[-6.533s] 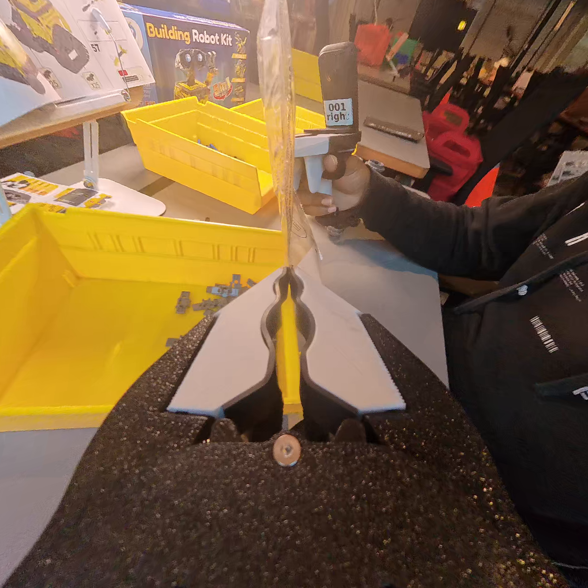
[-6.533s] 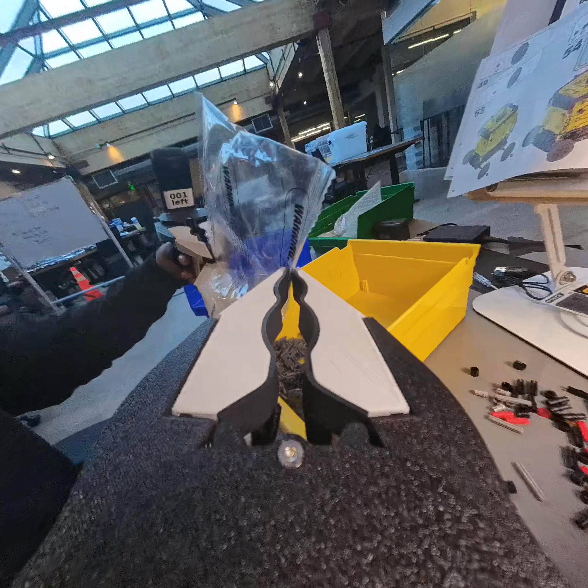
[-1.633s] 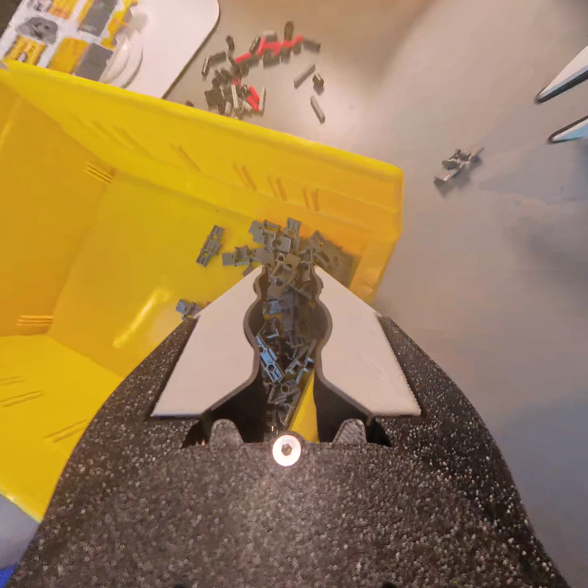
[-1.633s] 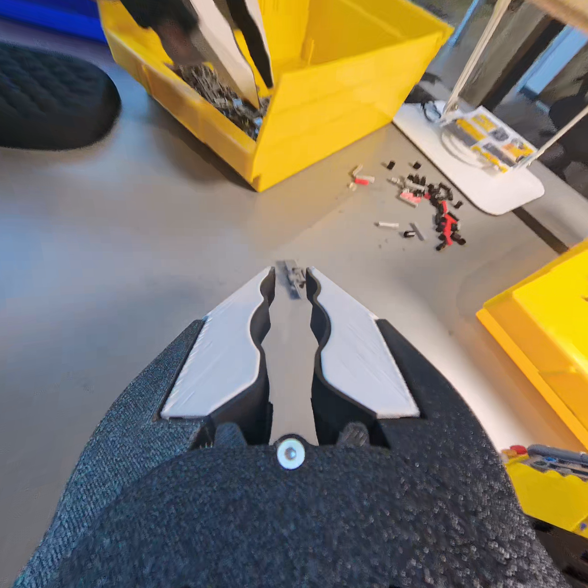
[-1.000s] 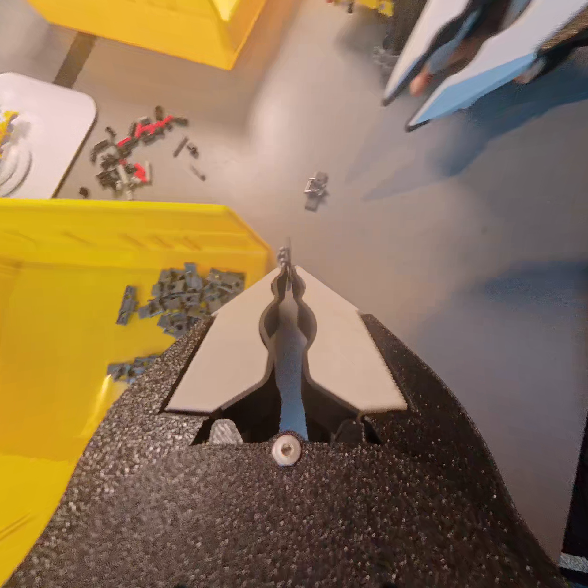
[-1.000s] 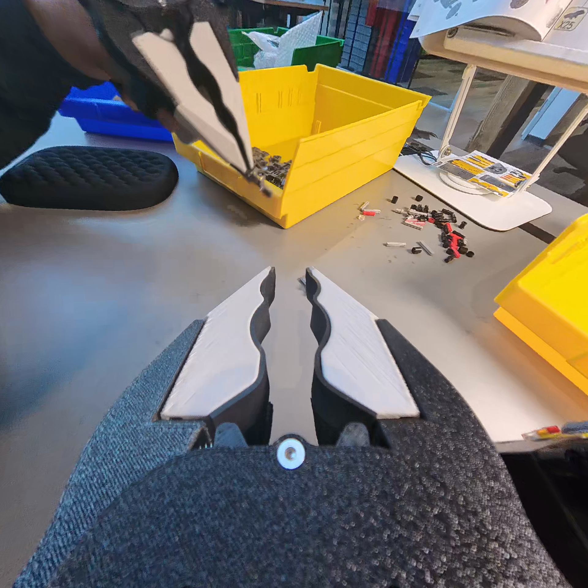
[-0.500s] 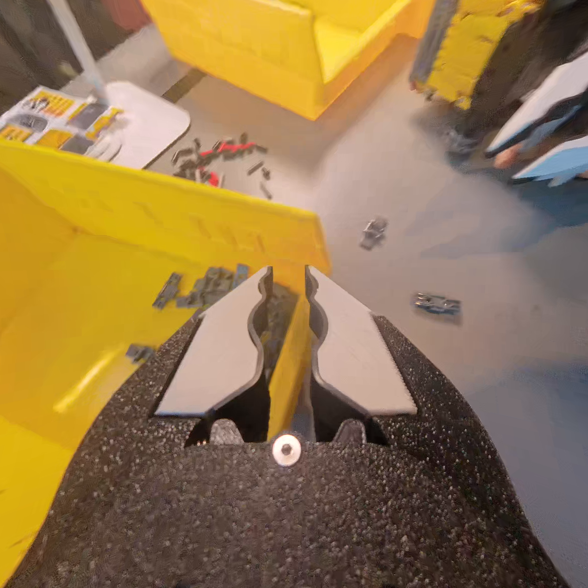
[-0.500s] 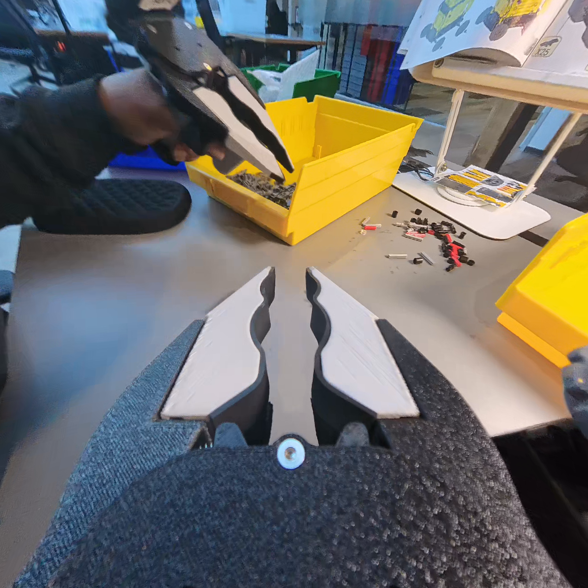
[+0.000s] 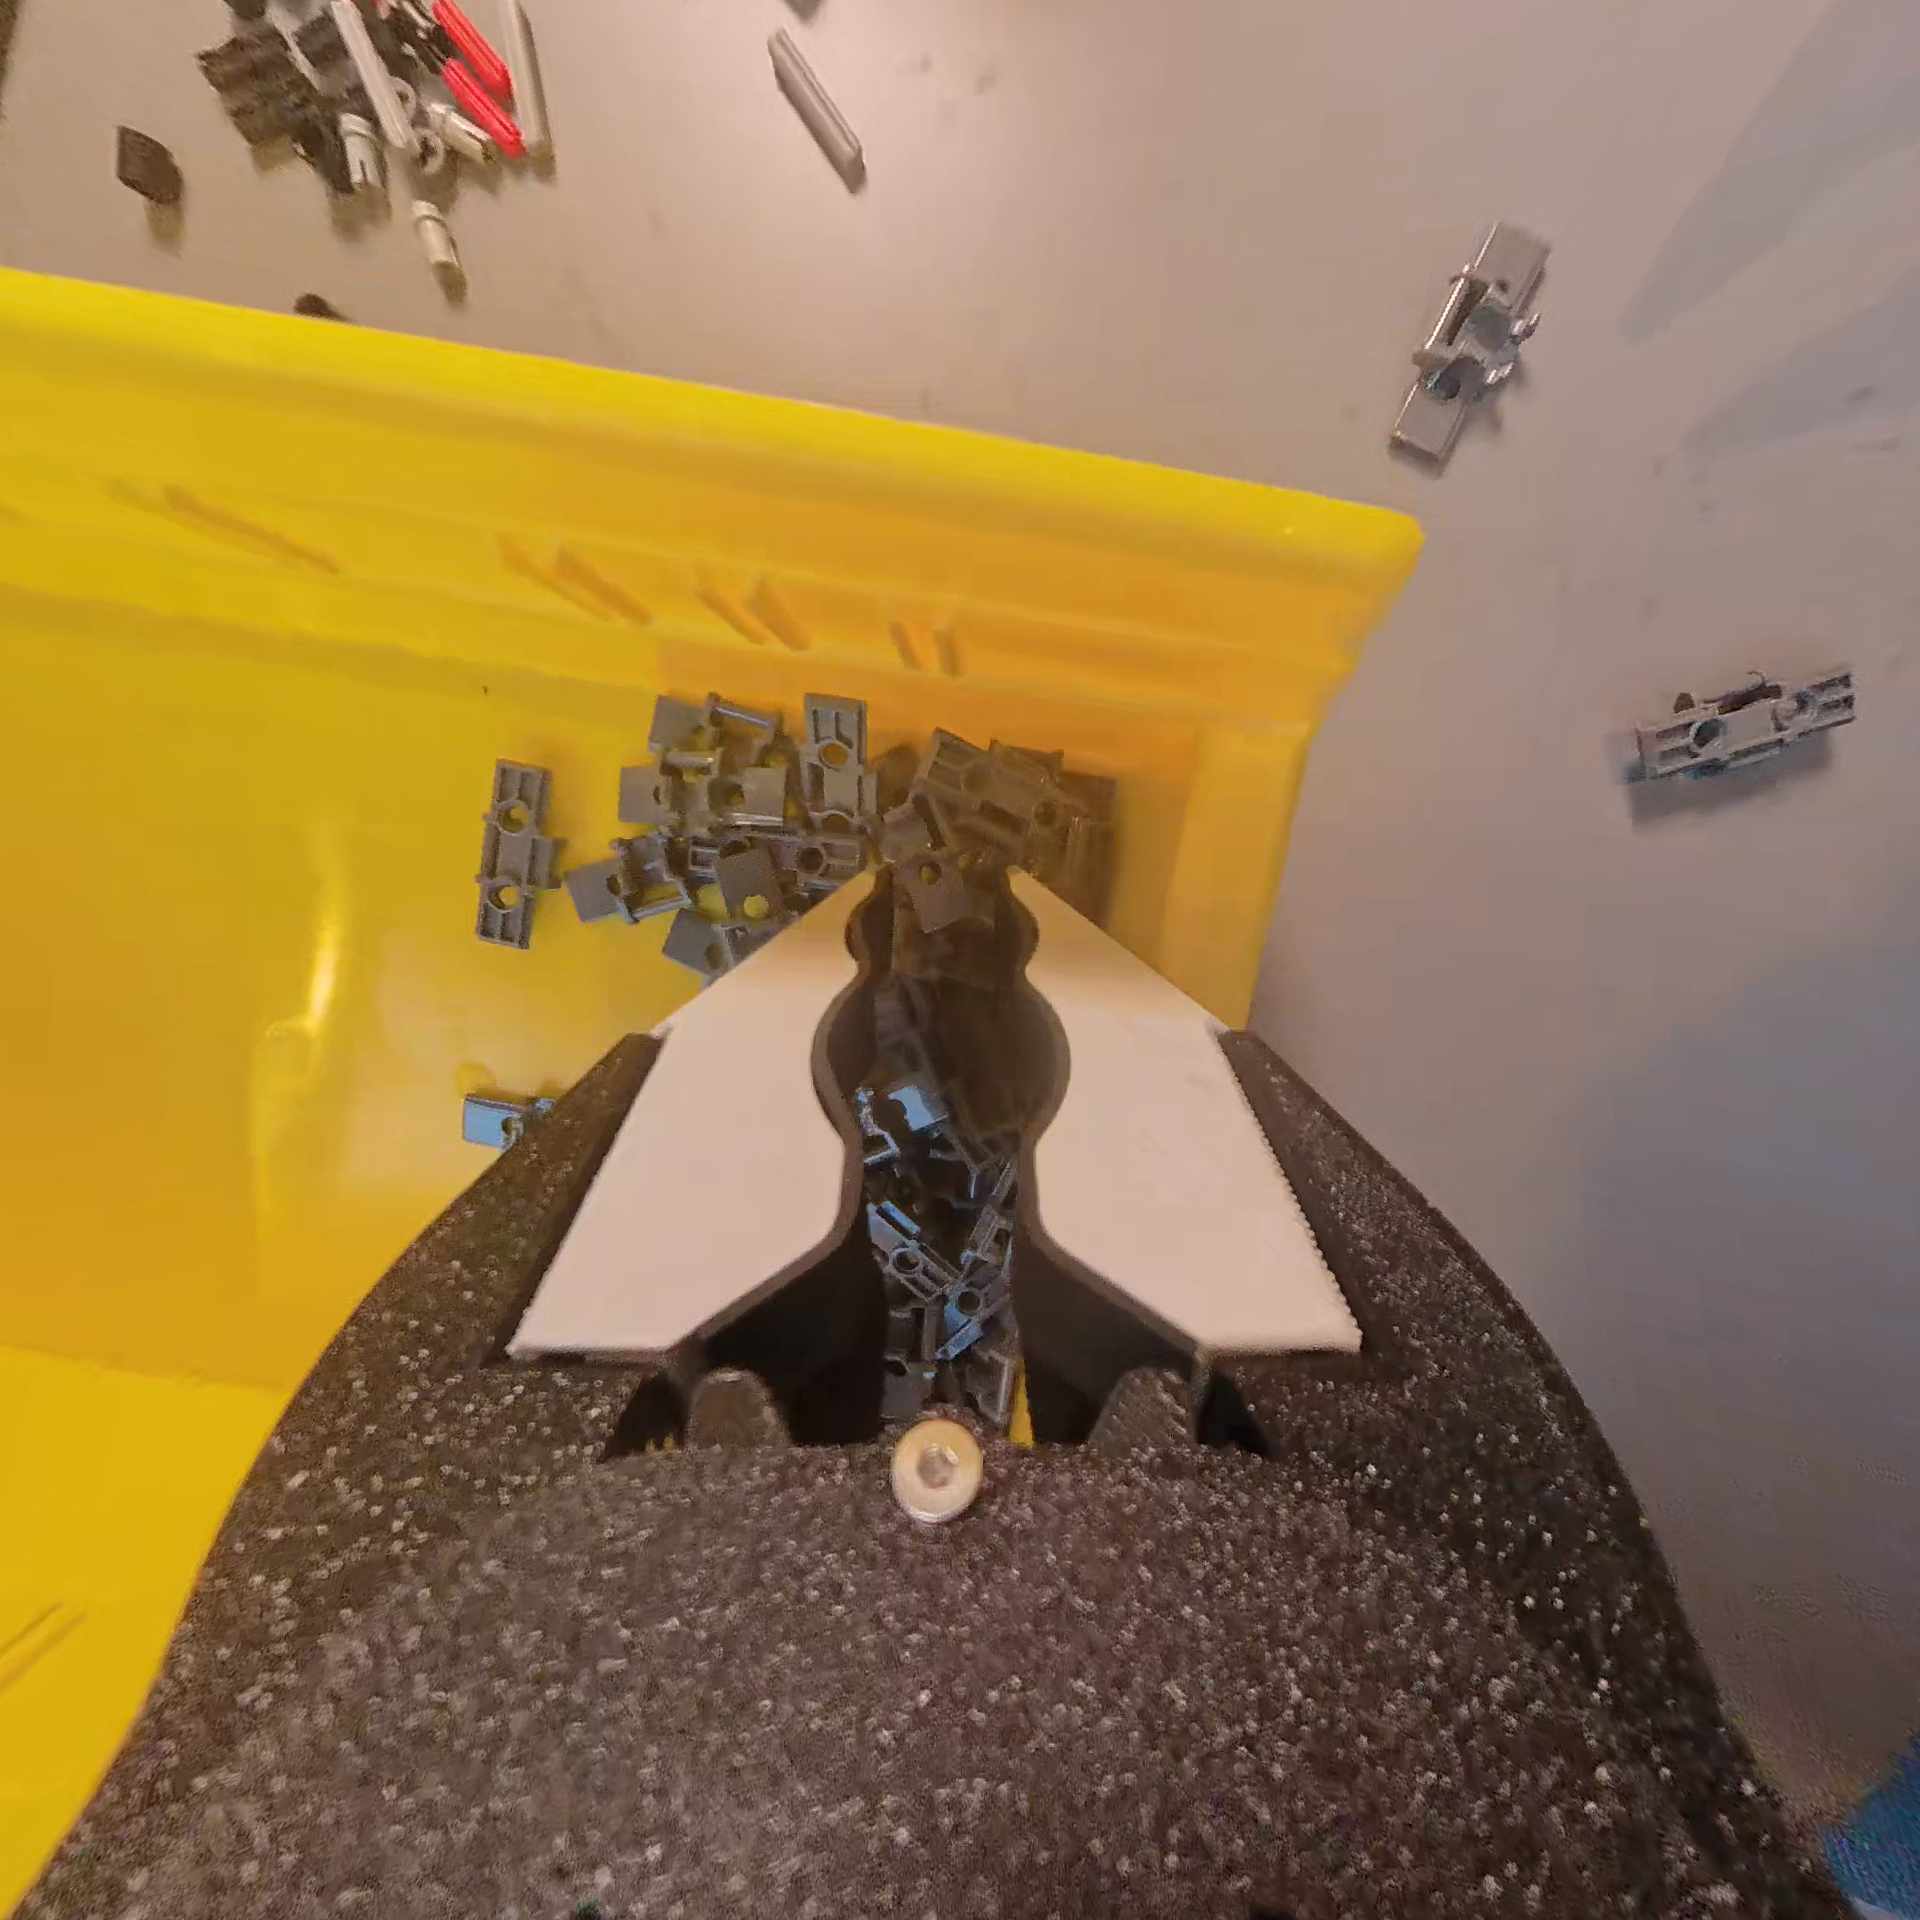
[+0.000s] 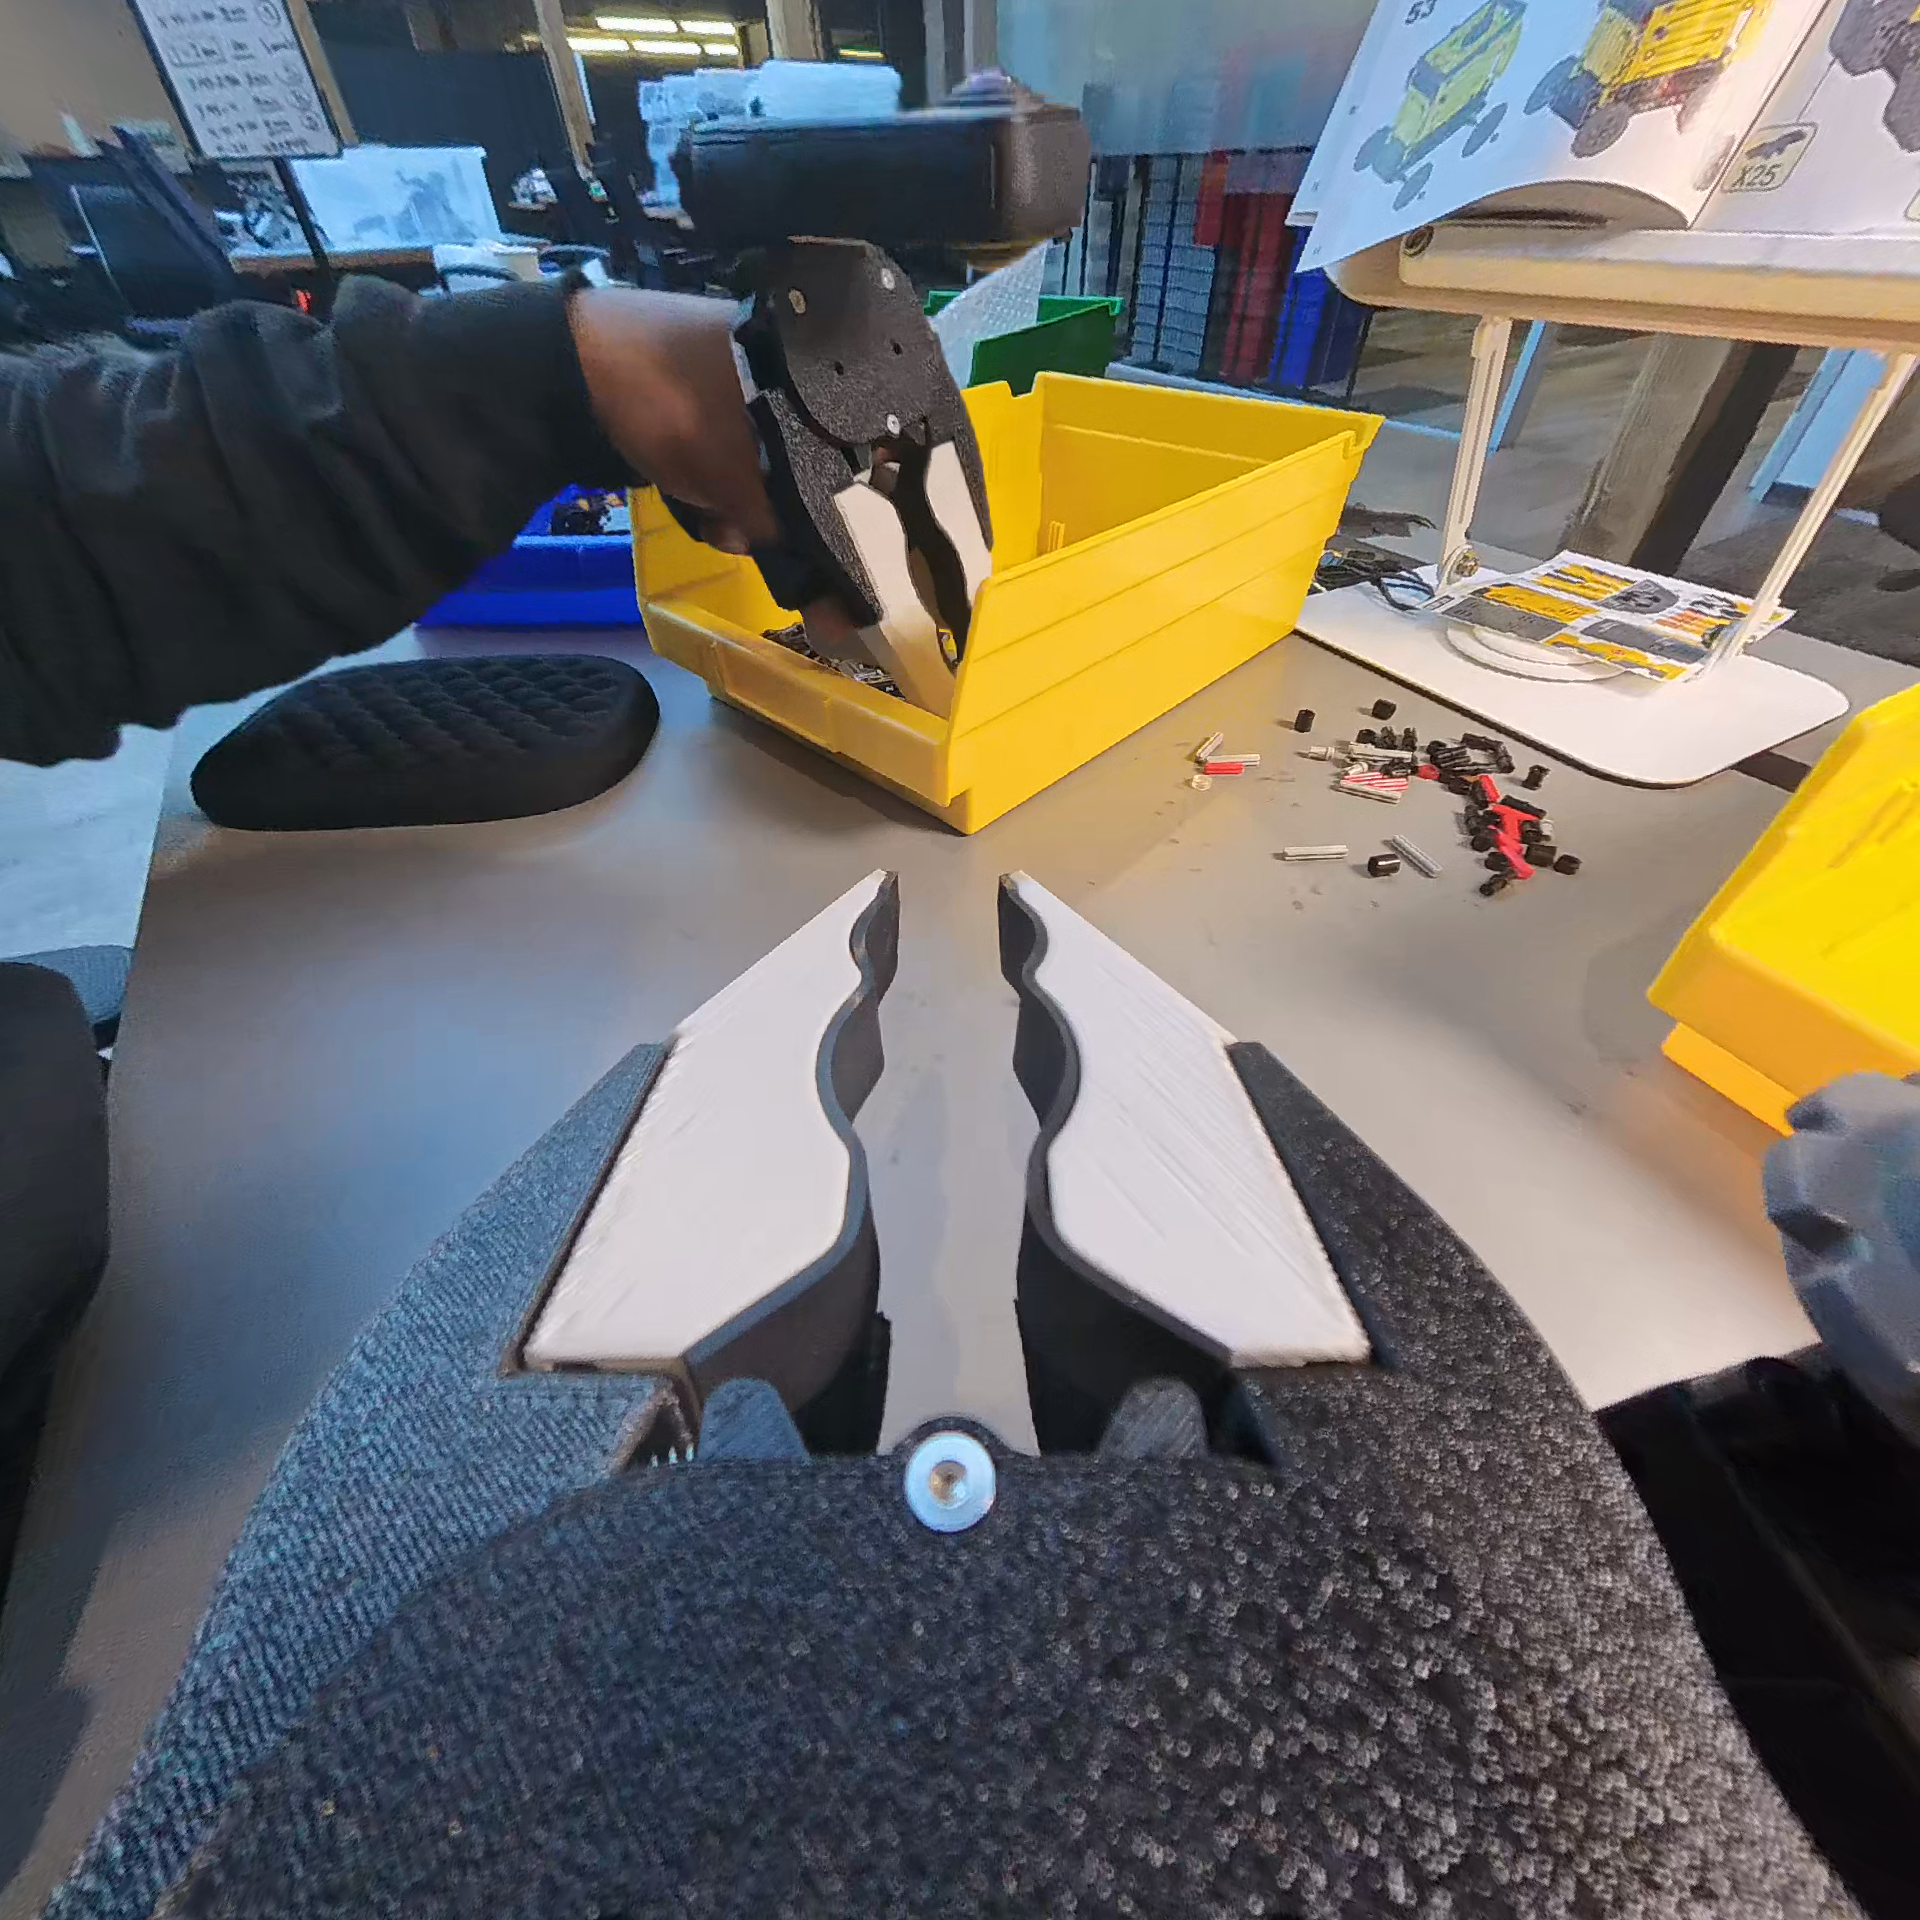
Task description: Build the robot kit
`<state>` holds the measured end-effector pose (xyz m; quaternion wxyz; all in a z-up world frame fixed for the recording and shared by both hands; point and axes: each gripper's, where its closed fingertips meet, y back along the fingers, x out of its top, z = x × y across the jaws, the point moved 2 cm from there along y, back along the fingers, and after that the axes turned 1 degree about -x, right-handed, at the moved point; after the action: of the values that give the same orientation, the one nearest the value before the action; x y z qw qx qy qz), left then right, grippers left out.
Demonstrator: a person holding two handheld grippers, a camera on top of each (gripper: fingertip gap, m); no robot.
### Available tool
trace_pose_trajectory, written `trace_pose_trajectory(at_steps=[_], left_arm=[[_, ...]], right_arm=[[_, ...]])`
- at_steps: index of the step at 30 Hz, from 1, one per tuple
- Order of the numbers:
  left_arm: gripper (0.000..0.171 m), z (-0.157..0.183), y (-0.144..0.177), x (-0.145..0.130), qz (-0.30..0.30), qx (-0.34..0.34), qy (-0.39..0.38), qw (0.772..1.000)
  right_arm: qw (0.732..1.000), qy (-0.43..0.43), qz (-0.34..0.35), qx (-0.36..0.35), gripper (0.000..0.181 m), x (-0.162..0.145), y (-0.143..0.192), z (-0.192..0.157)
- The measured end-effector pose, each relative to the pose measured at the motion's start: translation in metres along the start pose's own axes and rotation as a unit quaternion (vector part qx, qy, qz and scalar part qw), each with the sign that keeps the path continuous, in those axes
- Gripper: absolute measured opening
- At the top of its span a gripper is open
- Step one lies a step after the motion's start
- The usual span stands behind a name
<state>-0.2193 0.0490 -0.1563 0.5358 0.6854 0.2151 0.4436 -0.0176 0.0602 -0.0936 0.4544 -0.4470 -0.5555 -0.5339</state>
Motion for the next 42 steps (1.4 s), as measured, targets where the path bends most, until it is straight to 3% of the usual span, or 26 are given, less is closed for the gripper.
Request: trace_pose_trajectory(at_steps=[4, 10, 15, 18, 23, 27, 30, 33, 35, 37, 40, 42], left_arm=[[0.008, -0.002, -0.006, -0.003, -0.033, 0.000, -0.025, 0.999], [0.000, -0.006, 0.004, -0.001, -0.017, 0.023, -0.041, 0.999], [0.000, 0.007, 0.045, 0.006, 0.060, 0.050, -0.042, 0.996], [0.000, 0.051, 0.067, 0.021, 0.151, -0.009, -0.053, 0.987], [0.000, 0.101, 0.042, 0.036, 0.213, -0.053, -0.061, 0.974], [0.000, 0.106, 0.018, 0.043, 0.216, -0.062, -0.057, 0.973], [0.007, 0.098, 0.038, 0.055, 0.277, -0.073, -0.044, 0.957], [0.016, 0.063, 0.071, 0.058, 0.340, -0.034, 0.006, 0.940], [0.021, 0.031, 0.072, 0.046, 0.314, 0.007, 0.043, 0.949], [0.025, 0.006, 0.055, 0.027, 0.244, 0.040, 0.060, 0.967], [0.035, -0.003, 0.023, 0.005, 0.141, 0.027, 0.059, 0.988], [0.034, 0.000, 0.014, 0.005, 0.122, 0.009, 0.048, 0.991]], right_arm=[[1.000, -0.004, 0.005, -0.001, 0.019, 0.000, 0.001, 0.002], [1.000, -0.012, 0.010, -0.004, 0.019, -0.002, 0.006, 0.005], [1.000, -0.014, 0.019, -0.003, 0.019, 0.000, 0.007, 0.004], [1.000, -0.014, 0.025, -0.002, 0.019, 0.002, 0.005, 0.004], [0.999, -0.018, 0.028, 0.006, 0.019, 0.003, -0.001, 0.000], [1.000, -0.002, 0.019, 0.002, 0.019, 0.004, -0.002, -0.003], [1.000, 0.016, 0.016, -0.010, 0.019, 0.004, 0.002, -0.002], [1.000, 0.010, 0.020, -0.012, 0.019, 0.002, 0.005, -0.003], [1.000, 0.003, 0.023, -0.009, 0.019, 0.001, 0.004, -0.004], [1.000, -0.001, 0.023, -0.003, 0.019, -0.001, 0.001, -0.005], [1.000, 0.004, 0.021, 0.005, 0.019, -0.001, -0.003, -0.007], [1.000, 0.010, 0.020, 0.005, 0.019, -0.001, -0.003, -0.008]])
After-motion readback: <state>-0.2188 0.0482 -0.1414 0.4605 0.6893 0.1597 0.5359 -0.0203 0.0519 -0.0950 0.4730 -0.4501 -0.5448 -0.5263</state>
